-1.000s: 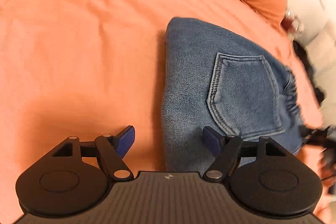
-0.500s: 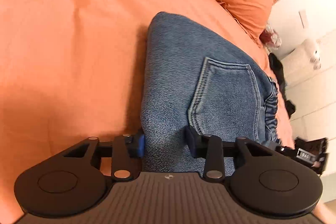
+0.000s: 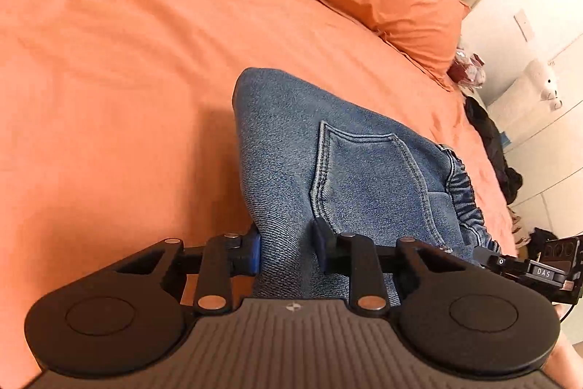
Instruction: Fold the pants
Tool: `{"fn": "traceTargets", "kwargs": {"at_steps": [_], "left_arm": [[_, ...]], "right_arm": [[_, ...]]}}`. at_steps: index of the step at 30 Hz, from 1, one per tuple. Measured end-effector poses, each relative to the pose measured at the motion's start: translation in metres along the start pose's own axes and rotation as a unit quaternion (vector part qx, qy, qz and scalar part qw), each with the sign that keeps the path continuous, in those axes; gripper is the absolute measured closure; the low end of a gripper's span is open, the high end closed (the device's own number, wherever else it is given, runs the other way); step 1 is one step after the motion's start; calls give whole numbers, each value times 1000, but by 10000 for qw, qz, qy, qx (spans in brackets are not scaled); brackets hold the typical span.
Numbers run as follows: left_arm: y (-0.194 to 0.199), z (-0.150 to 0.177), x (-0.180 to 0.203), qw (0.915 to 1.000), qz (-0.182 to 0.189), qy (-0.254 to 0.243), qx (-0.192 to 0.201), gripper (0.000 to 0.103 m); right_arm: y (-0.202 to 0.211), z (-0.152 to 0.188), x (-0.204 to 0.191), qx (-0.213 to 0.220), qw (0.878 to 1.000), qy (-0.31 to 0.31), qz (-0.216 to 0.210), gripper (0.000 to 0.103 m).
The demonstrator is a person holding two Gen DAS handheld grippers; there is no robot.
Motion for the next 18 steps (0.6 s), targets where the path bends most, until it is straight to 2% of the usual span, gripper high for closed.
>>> {"fn": "traceTargets", "kwargs": {"at_steps": [6,11,14,18], "left_arm": [[80,4,-39,9982,-541,-192,188,73],[133,15,-86,9954,-896,-186,277,73],[146,26,-113,9947,-972,-68,330,73],[145,38,-143,9953,-927,21,279,73]], "right_arm": [[-41,42,-72,-87,9990,50,-442,63],[-79,82,-126,-131,9974,108,-702,63],[-103,102,-144,-197,9968,86,-772,63],[-126,121,-154,-306,9973,51,-661,63]]}}
Point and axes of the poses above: each gripper's, at about its wrist camera, not at the fingertips, and y roughly against the way its jaws point, x to its right, z to its underside, the point moved 5 cm from there along -y, roughly the way its jaws point, and after that the axes turned 3 degrees about -x, right-handed, at the moved point
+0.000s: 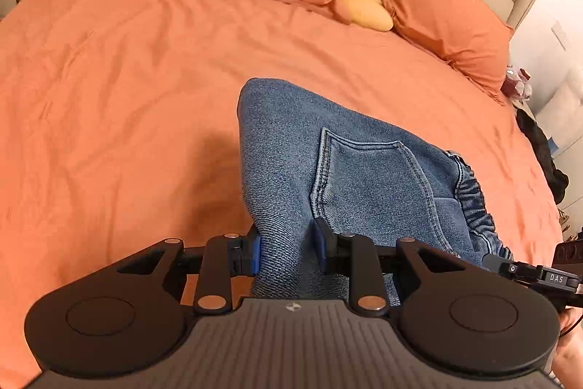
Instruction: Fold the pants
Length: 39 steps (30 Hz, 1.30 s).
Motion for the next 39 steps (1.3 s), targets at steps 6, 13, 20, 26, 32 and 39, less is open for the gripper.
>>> {"fn": "traceTargets", "kwargs": {"at_steps": [6,13,20,26,32,39], "left_arm": [[-29,22,-35,9993,264,116,-231,73],[-67,48,-56,9983,257,11,-531,71],[-84,51,-56,9984,141,-105,-544,64],[-75,50,-55,9986,-213,-52,-491,43],[-23,36,-27,9970,-667,-397,-52,46],[84,9,30,9887,-1020,-903,624,46]], "right_arm": [[-28,13,6,-203,9991,-40,361,63],[-57,38,24,-540,9939,-52,963,63],[-69,34,31,-686,9879,-59,1393,61],[-72,25,26,-715,9822,-116,1733,40],[-50,21,-17,-483,9662,1129,2268,33],[-2,22,-96,-26,9424,2411,2317,30]]}}
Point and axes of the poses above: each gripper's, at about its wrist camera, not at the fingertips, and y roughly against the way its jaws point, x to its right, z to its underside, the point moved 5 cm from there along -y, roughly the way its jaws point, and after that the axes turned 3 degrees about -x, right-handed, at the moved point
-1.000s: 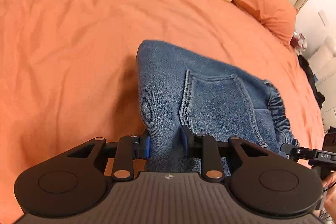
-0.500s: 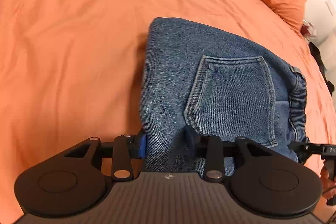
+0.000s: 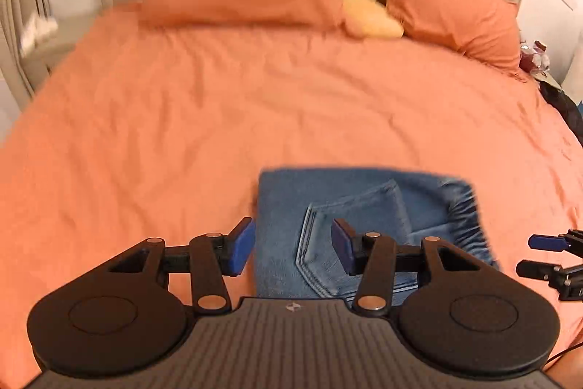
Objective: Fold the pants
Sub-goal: 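Open both grippers and pull them back from the folded jeans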
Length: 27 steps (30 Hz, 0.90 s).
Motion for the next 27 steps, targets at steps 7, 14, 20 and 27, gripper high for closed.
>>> {"fn": "traceTargets", "kwargs": {"at_steps": [7,14,20,27], "left_arm": [[106,-8,52,9967,-576,-483,316,41],[170,43,100,9904,-990,-870,421,34],[193,97,128,9829,-1333,-692,1068,30],[184,155,136,9810,-1335,14,1405,29]], "right_arm": [[87,8,-37,600,9966,481,-304,24],[158,42,-69,1231,9877,934,-239,18],[187,76,-76,1666,9814,950,86,13],[201,110,-77,2009,9761,726,396,10]]}}
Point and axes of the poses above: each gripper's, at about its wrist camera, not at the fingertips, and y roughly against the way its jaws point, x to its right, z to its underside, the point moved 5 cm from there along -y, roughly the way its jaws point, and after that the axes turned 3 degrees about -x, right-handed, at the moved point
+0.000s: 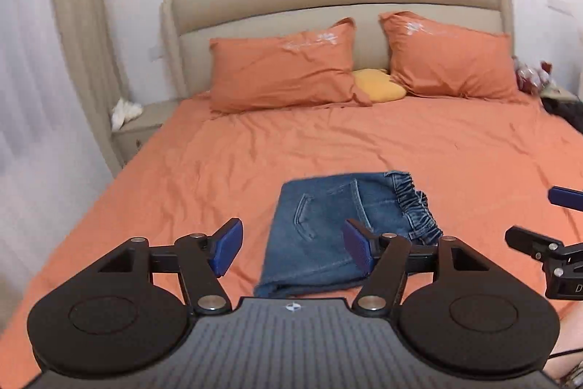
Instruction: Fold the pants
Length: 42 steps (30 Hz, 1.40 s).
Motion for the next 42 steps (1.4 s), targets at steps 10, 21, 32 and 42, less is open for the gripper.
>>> {"fn": "traceTargets", "kwargs": {"at_steps": [10,21,32,42], "left_arm": [[-35,63,11,9976,-145,507,-447,28],[-59,85,19,9939,-76,726,-829,28],[-59,82,24,9940,-49,669,-859,28],[-56,78,24,9946,-67,633,-825,28]], "right_arm": [[-20,33,5,-229,9982,-228,506,10],[-37,53,-4,-573,9966,-155,564,10],[-32,52,-3,-513,9969,-192,562,9],[-28,54,-5,-451,9974,-149,541,9]]}}
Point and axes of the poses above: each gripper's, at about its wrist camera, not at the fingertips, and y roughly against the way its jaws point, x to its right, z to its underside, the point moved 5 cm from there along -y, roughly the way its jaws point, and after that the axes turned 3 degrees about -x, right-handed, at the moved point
